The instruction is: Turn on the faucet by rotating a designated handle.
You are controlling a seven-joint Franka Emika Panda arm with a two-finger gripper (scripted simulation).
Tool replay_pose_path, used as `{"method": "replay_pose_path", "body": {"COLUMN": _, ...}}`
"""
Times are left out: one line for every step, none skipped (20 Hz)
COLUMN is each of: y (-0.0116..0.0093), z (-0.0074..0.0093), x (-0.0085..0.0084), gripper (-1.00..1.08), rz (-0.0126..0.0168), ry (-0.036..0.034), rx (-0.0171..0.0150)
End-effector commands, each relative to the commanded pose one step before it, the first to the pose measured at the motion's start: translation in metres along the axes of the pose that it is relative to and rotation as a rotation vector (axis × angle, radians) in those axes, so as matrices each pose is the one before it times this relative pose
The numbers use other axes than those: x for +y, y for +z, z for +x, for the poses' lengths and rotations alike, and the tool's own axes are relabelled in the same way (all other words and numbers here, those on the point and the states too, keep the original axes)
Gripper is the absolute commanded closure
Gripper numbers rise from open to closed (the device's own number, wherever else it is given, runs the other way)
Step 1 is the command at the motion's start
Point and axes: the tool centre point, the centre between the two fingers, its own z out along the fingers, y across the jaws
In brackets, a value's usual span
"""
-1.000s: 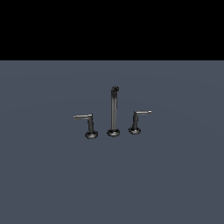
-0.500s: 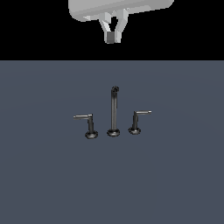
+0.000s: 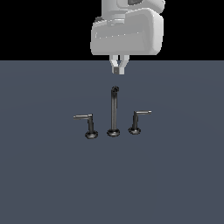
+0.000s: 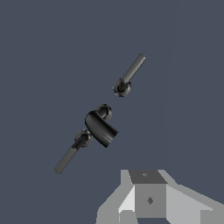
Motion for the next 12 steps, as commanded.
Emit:
{"method": "replay_pose_path", "body": {"y": 0.01638, "z": 0.01477, "x": -0.00529, "gripper": 1.08, "rz": 0.00124, "ry": 0.05845, "rx": 0.004}}
{"method": "replay_pose_path", "body": {"y": 0.00642, "z": 0.00585, "x": -0.0021, "gripper": 1.08, "rz": 0.00015, "ry": 0.02286, "rx": 0.00139}}
{"method": "replay_pose_path", "body": {"y": 0.00643, "z": 0.00588, "x": -0.00209, "gripper": 1.08, "rz": 0.00012, "ry": 0.02294, "rx": 0.00142}}
{"method": "replay_pose_path", "body": {"y": 0.00644, "z": 0.00591, "x": -0.00209, "gripper": 1.08, "rz": 0.00009, "ry": 0.02301, "rx": 0.00145}}
{"method": "replay_pose_path", "body": {"y": 0.00646, "z": 0.00595, "x": -0.0021, "gripper": 1.08, "rz": 0.00006, "ry": 0.02311, "rx": 0.00148}}
{"method": "replay_pose_path", "body": {"y": 0.00648, "z": 0.00599, "x": -0.0021, "gripper": 1.08, "rz": 0.00004, "ry": 0.02323, "rx": 0.00151}}
{"method": "replay_pose_path", "body": {"y": 0.00651, "z": 0.00604, "x": -0.0021, "gripper": 1.08, "rz": 0.00001, "ry": 0.02336, "rx": 0.00154}}
{"method": "replay_pose_path", "body": {"y": 0.00653, "z": 0.00609, "x": -0.00211, "gripper": 1.08, "rz": -0.00001, "ry": 0.0235, "rx": 0.00158}}
{"method": "replay_pose_path", "body": {"y": 0.00656, "z": 0.00615, "x": -0.00212, "gripper": 1.08, "rz": -0.00003, "ry": 0.02366, "rx": 0.00161}}
{"method": "replay_pose_path", "body": {"y": 0.00659, "z": 0.00621, "x": -0.00213, "gripper": 1.08, "rz": -0.00005, "ry": 0.02381, "rx": 0.00164}}
{"method": "replay_pose_path", "body": {"y": 0.00662, "z": 0.00627, "x": -0.00214, "gripper": 1.08, "rz": -0.00006, "ry": 0.02399, "rx": 0.00167}}
{"method": "replay_pose_path", "body": {"y": 0.00665, "z": 0.00633, "x": -0.00216, "gripper": 1.08, "rz": -0.00007, "ry": 0.02417, "rx": 0.0017}}
